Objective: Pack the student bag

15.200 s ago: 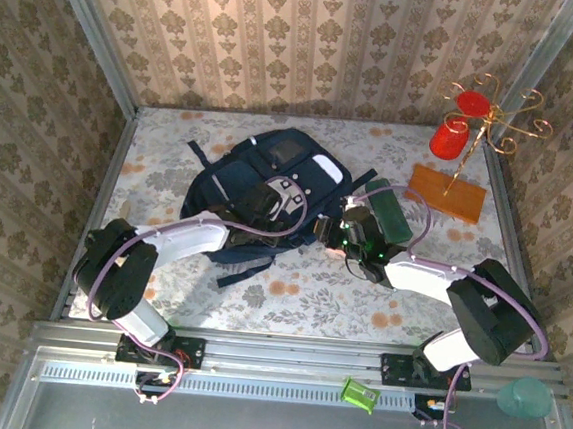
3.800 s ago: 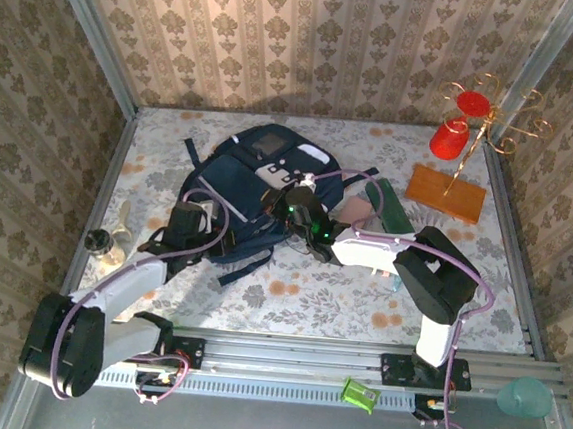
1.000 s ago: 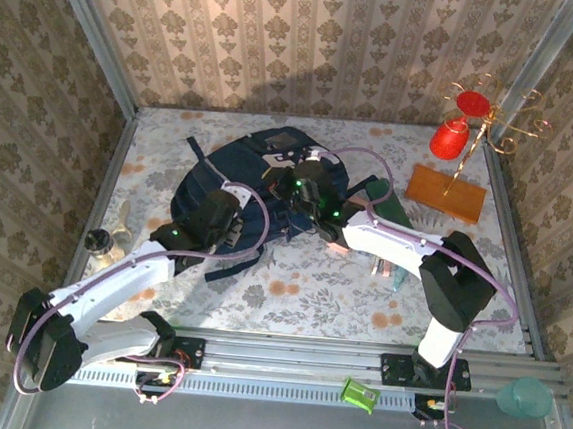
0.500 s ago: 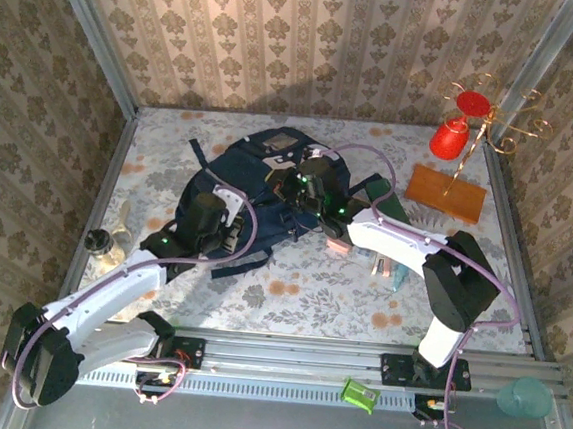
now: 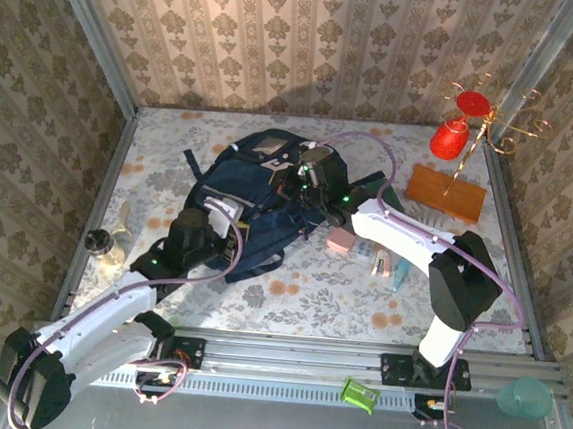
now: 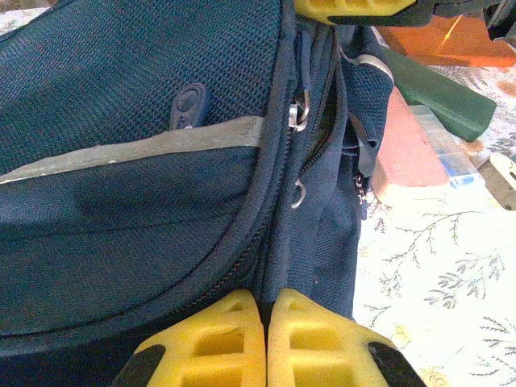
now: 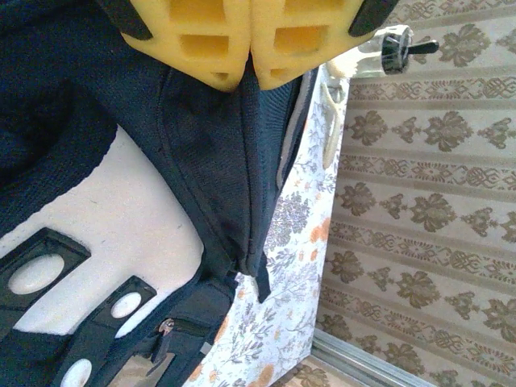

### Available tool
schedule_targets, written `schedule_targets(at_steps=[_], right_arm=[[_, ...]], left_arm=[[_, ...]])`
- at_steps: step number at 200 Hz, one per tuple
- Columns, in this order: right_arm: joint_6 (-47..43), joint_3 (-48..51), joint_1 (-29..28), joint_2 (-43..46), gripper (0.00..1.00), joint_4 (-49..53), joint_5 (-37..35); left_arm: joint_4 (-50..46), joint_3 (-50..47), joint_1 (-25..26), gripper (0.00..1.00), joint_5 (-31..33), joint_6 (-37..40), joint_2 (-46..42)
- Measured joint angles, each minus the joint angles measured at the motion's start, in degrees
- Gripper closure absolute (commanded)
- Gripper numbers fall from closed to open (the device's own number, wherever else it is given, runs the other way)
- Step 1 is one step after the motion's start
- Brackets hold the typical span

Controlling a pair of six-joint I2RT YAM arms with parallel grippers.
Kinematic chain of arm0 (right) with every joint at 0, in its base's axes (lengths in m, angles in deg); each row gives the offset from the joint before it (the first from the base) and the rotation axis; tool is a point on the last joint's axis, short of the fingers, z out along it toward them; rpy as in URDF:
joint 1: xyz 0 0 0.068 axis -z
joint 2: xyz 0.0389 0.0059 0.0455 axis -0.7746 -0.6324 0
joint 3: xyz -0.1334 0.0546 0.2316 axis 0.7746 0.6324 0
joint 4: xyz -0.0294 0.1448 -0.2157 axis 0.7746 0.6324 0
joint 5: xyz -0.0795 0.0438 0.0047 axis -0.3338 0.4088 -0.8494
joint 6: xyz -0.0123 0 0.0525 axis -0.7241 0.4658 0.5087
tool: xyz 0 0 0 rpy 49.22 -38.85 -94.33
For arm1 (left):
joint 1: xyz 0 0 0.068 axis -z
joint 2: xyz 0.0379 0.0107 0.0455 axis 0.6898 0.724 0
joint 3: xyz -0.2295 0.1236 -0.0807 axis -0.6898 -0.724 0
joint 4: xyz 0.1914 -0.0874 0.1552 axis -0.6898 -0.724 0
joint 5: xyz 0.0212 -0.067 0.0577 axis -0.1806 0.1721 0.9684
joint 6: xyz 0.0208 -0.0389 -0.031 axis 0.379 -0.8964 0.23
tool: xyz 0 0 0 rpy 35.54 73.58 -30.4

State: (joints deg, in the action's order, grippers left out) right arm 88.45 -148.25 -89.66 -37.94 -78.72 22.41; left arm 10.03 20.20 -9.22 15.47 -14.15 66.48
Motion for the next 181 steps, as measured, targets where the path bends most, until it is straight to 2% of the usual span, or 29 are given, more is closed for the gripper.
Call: schedule_targets(at_steps=[51, 78, 139, 181], right_arm=[[-0.7, 0.0, 0.5, 0.0, 1.00, 0.3, 0.8], [0.5, 0.1, 0.9, -0.1, 1.00, -0.9, 0.9], [7.2, 1.9, 1.0, -0.8, 1.00, -6.6, 1.2], [8.8, 1.9, 0.1, -1.0, 1.00, -7.4, 0.8]], left_arm=[[0.0, 1.2, 0.1, 1.00, -0.1, -0.1, 2.4], [-0.3, 3.1, 1.2, 1.00, 2.4, 0.7, 5.4], [-0.2, 6.3, 2.7, 0.74, 9.1, 2.3, 11.9], [-0.2, 7.8, 2.7, 0.63, 14.5, 2.4, 14.7]])
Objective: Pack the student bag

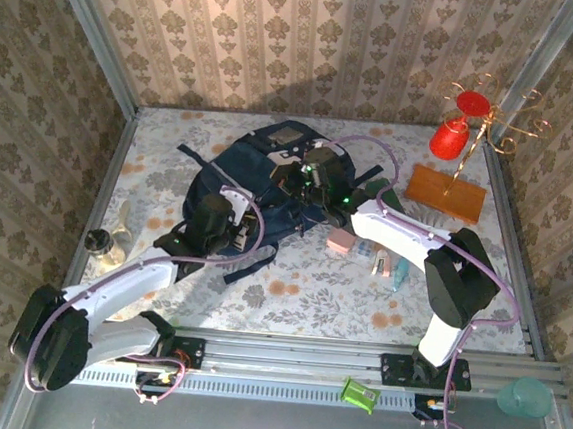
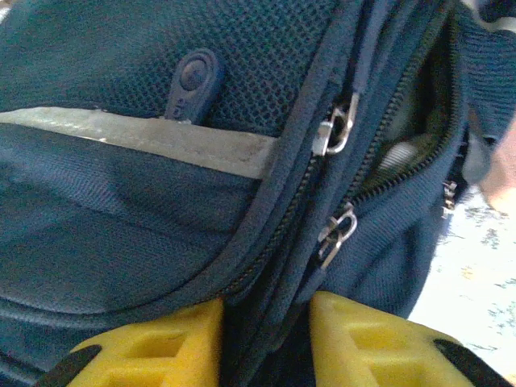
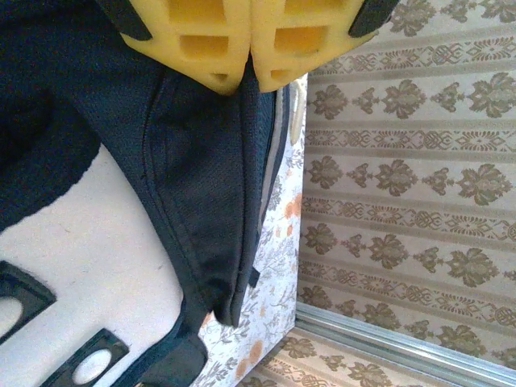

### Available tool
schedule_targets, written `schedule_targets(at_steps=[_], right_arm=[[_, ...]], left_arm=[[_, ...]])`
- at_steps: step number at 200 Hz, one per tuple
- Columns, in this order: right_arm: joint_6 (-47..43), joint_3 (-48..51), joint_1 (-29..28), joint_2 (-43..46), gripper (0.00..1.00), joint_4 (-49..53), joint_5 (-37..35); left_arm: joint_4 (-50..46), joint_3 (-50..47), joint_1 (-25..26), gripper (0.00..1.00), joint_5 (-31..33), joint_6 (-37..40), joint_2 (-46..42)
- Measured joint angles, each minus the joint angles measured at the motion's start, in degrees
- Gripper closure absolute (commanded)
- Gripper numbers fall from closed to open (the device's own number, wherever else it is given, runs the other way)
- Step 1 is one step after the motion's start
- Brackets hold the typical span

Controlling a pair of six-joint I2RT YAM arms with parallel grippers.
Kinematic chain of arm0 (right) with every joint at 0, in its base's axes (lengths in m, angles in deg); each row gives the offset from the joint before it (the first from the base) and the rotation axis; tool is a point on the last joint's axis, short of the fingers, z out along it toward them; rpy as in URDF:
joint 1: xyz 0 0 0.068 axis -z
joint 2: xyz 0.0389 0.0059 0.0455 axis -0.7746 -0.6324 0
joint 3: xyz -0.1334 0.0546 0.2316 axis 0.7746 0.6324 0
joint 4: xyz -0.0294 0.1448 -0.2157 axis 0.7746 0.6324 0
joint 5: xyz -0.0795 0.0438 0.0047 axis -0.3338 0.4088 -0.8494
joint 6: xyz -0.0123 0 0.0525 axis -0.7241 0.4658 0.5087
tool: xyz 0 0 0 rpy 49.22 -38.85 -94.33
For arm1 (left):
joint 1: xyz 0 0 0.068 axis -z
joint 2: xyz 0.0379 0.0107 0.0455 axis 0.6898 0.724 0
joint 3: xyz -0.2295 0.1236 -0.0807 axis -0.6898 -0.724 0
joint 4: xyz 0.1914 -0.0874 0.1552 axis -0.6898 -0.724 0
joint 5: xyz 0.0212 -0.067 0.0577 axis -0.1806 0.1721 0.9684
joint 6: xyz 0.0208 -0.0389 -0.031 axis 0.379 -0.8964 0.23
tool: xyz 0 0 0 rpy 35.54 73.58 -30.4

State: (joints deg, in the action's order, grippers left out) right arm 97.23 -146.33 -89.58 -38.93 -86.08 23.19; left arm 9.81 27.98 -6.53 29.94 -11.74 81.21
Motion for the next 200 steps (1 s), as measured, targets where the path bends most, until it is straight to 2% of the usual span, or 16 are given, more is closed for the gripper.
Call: schedule_targets(at_steps=[11, 20, 49, 87, 117, 133, 166, 188, 200], right_arm=[[0.1, 0.0, -0.2, 0.0, 1.00, 0.0, 0.0], [0.3, 0.0, -0.4, 0.0, 1.00, -0.1, -0.1], [0.2, 0.0, -0.9, -0.7, 1.00, -1.1, -1.1], [-3.6, 1.3, -1.8, -1.0, 1.00, -2.0, -5.3], [-9.0, 4.0, -3.2, 0.4, 1.00, -3.9, -10.7], [-12.2, 5.0, -3.9, 0.6, 1.00, -3.7, -13.4], [-17.3, 6.5, -4.6, 0.6, 1.00, -1.7, -16.5], [-18.3, 6.6, -4.4, 0.6, 1.00, -1.2, -16.9], [-18.3, 6.6, -4.3, 0.6, 1.00, -1.1, -16.8]], left_arm=[[0.0, 0.2, 0.0, 0.62, 1.1, 0.0, 0.5], [0.2, 0.3, 0.0, 0.66, 1.9, 0.0, 0.9], [0.9, 0.5, -1.1, 1.00, 1.9, 0.4, 2.6], [-1.3, 0.4, -4.8, 1.00, -7.6, -0.7, -0.9], [0.5, -3.2, -12.5, 1.00, -21.9, -10.3, -10.0], [2.2, -5.2, -15.5, 1.00, -26.7, -15.6, -13.3], [5.6, -5.5, -18.3, 1.00, -30.4, -20.9, -16.2], [4.7, -5.2, -17.2, 0.88, -29.9, -20.7, -15.7], [2.4, -4.3, -13.9, 0.83, -27.6, -19.2, -14.7]])
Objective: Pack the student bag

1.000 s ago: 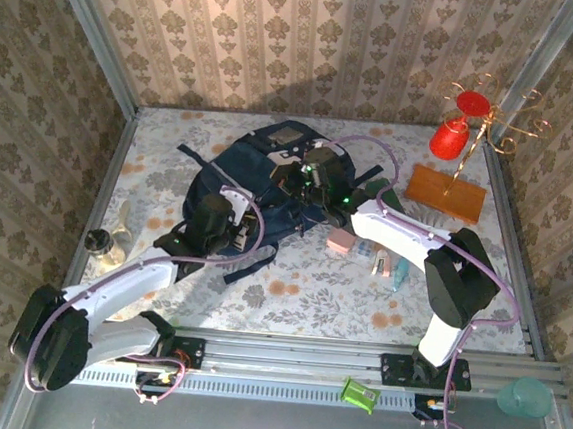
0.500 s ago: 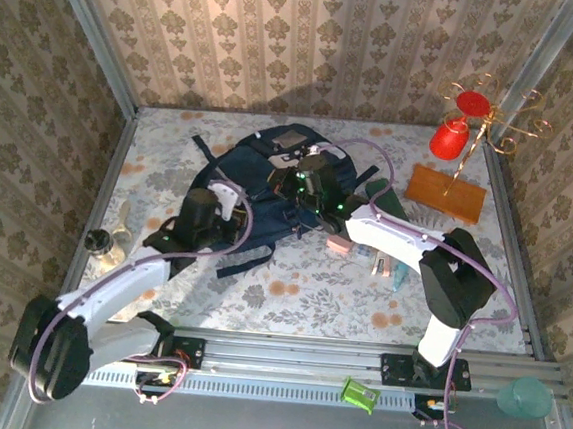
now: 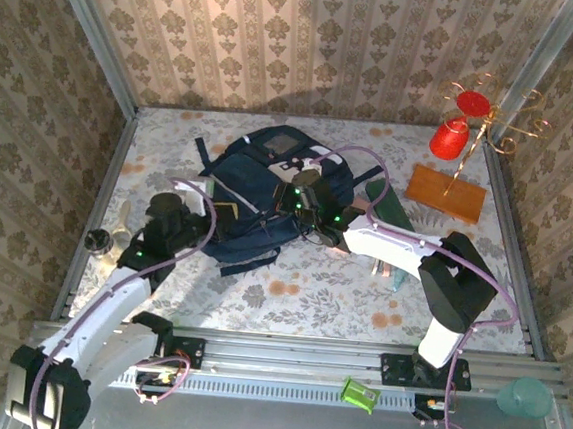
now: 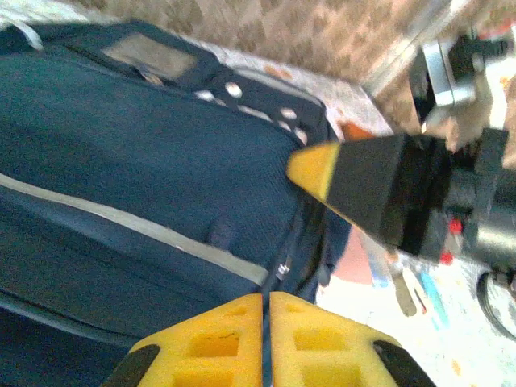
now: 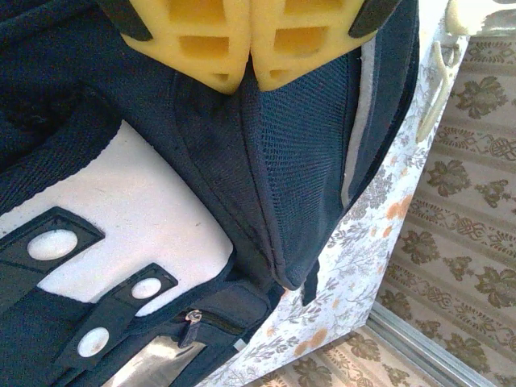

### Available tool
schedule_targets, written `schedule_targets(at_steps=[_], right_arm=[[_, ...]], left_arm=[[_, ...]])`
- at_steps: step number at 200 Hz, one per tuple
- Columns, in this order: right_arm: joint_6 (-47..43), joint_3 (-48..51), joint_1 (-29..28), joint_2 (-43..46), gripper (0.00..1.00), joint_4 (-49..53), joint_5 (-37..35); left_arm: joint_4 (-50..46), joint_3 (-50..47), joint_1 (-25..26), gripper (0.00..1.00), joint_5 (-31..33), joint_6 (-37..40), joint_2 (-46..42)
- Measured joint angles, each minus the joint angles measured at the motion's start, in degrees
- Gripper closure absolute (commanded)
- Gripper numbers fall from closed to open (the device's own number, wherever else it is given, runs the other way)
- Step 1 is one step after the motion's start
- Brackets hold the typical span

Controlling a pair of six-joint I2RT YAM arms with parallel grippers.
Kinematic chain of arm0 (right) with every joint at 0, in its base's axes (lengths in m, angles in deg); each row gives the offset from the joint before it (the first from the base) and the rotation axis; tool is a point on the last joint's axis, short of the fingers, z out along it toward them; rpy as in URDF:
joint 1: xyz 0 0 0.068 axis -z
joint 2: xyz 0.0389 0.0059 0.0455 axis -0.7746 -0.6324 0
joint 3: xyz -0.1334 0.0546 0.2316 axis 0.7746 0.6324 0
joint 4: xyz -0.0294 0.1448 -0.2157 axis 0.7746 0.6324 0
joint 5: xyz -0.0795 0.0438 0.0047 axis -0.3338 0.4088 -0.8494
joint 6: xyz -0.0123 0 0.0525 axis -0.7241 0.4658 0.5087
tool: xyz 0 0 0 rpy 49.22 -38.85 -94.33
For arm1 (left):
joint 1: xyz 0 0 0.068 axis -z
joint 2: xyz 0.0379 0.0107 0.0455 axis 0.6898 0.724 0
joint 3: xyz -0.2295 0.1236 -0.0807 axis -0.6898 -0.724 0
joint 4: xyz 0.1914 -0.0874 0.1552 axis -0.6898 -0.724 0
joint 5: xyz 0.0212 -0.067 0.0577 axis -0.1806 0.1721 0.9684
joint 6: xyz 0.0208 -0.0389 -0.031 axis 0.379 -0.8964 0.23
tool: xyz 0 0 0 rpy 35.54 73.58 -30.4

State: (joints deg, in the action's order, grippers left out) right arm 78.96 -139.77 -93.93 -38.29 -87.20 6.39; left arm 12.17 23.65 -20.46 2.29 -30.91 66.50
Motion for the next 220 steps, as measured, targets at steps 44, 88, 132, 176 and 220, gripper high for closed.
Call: schedule_targets(at_steps=[44, 88, 132, 176, 220], right_arm=[[2.8, 0.0, 0.3, 0.0, 1.00, -0.1, 1.1], [7.8, 0.0, 0.6, 0.0, 1.00, -1.6, 2.8], [9.7, 0.0, 0.6, 0.0, 1.00, -1.9, 3.5], [10.7, -0.1, 0.6, 0.0, 1.00, -1.9, 3.6], [10.8, -0.2, 0.5, 0.0, 1.00, -1.9, 3.8]], left_arm=[[-4.2, 0.8, 11.5, 0.59, 5.8, -0.1, 4.0], [-6.0, 0.8, 14.3, 0.54, 9.3, -8.3, 6.4], [-4.7, 0.8, 14.7, 0.55, 9.3, -14.8, 10.4], [-1.8, 1.2, 14.7, 0.57, 8.9, -17.6, 13.6], [0.3, 1.3, 14.7, 0.61, 8.3, -18.9, 17.2]])
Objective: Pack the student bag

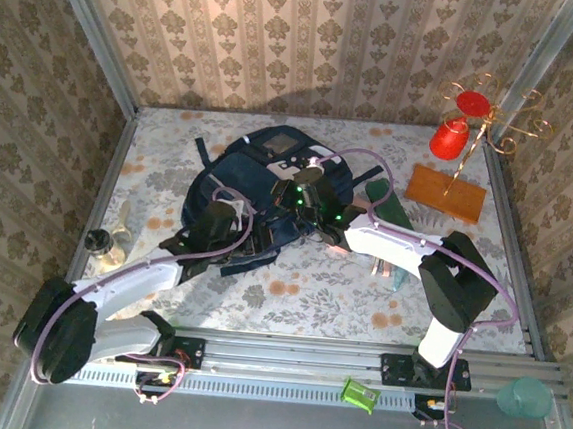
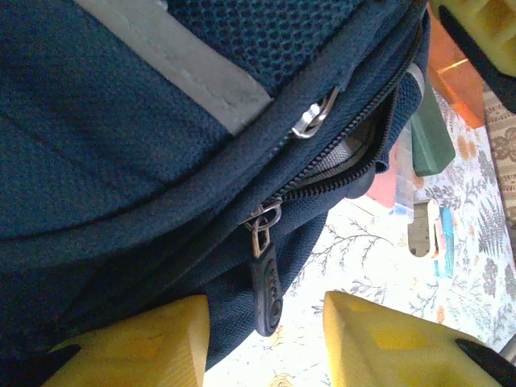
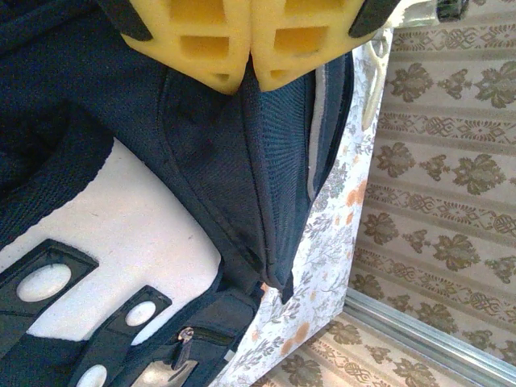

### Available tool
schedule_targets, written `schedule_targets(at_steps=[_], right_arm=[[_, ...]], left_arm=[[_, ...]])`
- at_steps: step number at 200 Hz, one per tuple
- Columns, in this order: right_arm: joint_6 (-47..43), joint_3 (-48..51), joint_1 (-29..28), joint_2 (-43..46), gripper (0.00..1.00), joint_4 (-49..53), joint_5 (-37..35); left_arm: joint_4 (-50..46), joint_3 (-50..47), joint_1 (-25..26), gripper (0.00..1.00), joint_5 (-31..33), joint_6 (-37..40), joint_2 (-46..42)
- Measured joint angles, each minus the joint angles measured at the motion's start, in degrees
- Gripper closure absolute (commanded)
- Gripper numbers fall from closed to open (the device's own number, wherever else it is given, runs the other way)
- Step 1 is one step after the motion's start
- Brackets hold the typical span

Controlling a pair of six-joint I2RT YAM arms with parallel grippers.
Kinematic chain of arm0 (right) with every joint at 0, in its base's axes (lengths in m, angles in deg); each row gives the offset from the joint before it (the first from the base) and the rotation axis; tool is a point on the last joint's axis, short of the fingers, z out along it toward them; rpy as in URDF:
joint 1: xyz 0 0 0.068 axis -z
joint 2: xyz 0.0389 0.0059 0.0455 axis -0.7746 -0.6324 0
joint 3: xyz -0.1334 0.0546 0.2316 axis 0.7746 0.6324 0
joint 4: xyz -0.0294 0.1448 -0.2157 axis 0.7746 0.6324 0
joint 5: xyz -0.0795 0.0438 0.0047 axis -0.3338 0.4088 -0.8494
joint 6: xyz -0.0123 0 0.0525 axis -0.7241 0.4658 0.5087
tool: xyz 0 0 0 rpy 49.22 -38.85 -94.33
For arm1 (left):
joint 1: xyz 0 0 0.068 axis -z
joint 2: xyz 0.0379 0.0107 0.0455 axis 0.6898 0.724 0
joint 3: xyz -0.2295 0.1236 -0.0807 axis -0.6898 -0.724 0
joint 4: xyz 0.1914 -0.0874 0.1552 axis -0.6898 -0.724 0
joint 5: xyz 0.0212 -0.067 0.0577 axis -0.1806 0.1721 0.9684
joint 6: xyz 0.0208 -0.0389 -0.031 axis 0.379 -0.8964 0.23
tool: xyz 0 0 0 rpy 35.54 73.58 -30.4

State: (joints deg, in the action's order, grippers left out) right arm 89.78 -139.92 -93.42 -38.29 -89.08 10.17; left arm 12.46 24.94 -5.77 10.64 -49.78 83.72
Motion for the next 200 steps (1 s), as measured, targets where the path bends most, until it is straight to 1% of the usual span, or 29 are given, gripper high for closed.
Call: schedule_targets(at_steps=[13, 48, 84, 130, 155, 165, 173, 200], right_arm=[[0.0, 0.0, 0.0, 0.0, 1.00, 0.0, 0.0], [0.0, 0.0, 0.1, 0.0, 1.00, 0.0, 0.0], [0.0, 0.0, 0.1, 0.0, 1.00, -0.1, 0.0], [0.0, 0.0, 0.1, 0.0, 1.00, -0.1, -0.1], [0.0, 0.0, 0.1, 0.0, 1.00, -0.5, -0.1], [0.0, 0.0, 0.1, 0.0, 1.00, -0.5, -0.1], [0.0, 0.0, 0.1, 0.0, 1.00, -0.5, -0.1], [-0.2, 0.5, 0.1, 0.0, 1.00, -1.0, -0.5]], left_arm=[[0.9, 0.0, 0.0, 0.63, -0.1, -0.4, 0.8], [3.4, 0.0, 0.0, 0.71, -0.6, -0.8, 3.0], [4.4, 0.0, 0.0, 0.77, -0.6, -1.0, 4.0], [4.6, 0.5, -0.2, 0.80, -0.7, -1.0, 5.0], [4.7, 0.6, -0.9, 0.88, -0.9, -0.8, 5.2], [4.7, 0.6, -1.2, 0.93, -1.1, -0.5, 5.2], [4.7, 0.7, -1.3, 1.00, -1.2, -0.4, 5.2], [3.8, 0.7, -2.1, 1.00, -1.4, 1.2, 4.0]])
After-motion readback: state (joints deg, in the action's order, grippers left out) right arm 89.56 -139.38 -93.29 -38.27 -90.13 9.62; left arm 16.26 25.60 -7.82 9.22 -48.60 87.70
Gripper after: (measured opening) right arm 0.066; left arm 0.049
